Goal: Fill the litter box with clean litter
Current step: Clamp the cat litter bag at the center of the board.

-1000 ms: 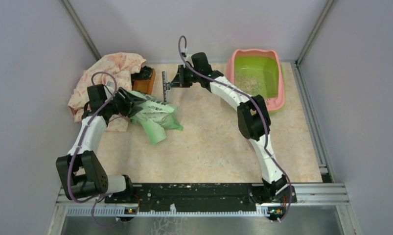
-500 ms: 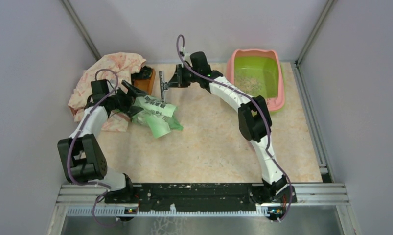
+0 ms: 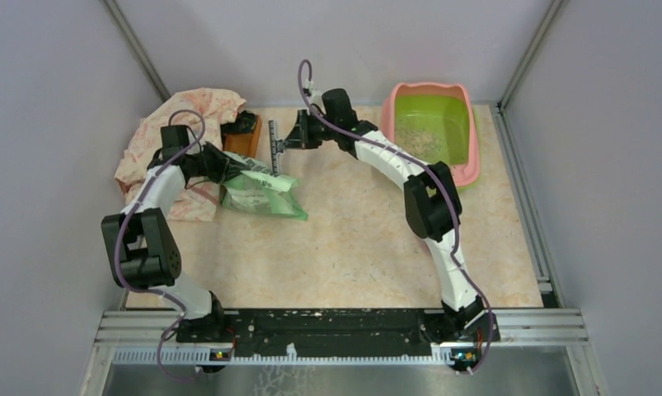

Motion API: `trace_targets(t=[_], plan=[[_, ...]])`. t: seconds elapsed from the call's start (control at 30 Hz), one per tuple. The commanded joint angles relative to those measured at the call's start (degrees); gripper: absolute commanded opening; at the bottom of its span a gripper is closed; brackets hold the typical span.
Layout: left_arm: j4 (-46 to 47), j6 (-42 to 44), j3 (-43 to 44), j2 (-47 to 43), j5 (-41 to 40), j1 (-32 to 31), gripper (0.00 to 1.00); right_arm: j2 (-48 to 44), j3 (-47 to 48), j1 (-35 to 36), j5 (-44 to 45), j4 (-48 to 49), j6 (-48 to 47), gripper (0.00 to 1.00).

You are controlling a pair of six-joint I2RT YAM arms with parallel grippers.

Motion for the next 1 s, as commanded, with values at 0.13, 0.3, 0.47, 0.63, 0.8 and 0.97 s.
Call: trace_targets(t=[0.13,0.3,0.47,0.63,0.8,0.97], plan=[[-5.2,5.2,7.9,2.1,-0.7,-0.6,0.0,-7.3,-0.9,1.4,-1.7,0.8,-3.5,0.0],[-13.7,9.5,14.3,0.1,-2.0,-0.5,0.0,-11.1,-0.2,2.1,5.1,-6.3,-13.7,0.0],[-19.9,12.9,18.0,-2.1,-3.7,-0.6,0.0,-20.2,-5.9,6.1,18.0,-5.8,-25.5,0.0],[-22.8,15.7,18.3,-3.4,-5.0,-0.5,0.0,-28.5,-16.5,10.9,25.1,4.9,-31.5,0.0],[-22.5,17.9,18.1,-2.5,-2.3,-0.4,0.0,-31.2,-22.9,13.9,23.8,16.0,-30.5,0.0],[-22.7,22.0,19.2,0.7,1.2,-0.4,0.0,-29.2,-27.0,16.5,24.3,29.3,-29.9,0.0]])
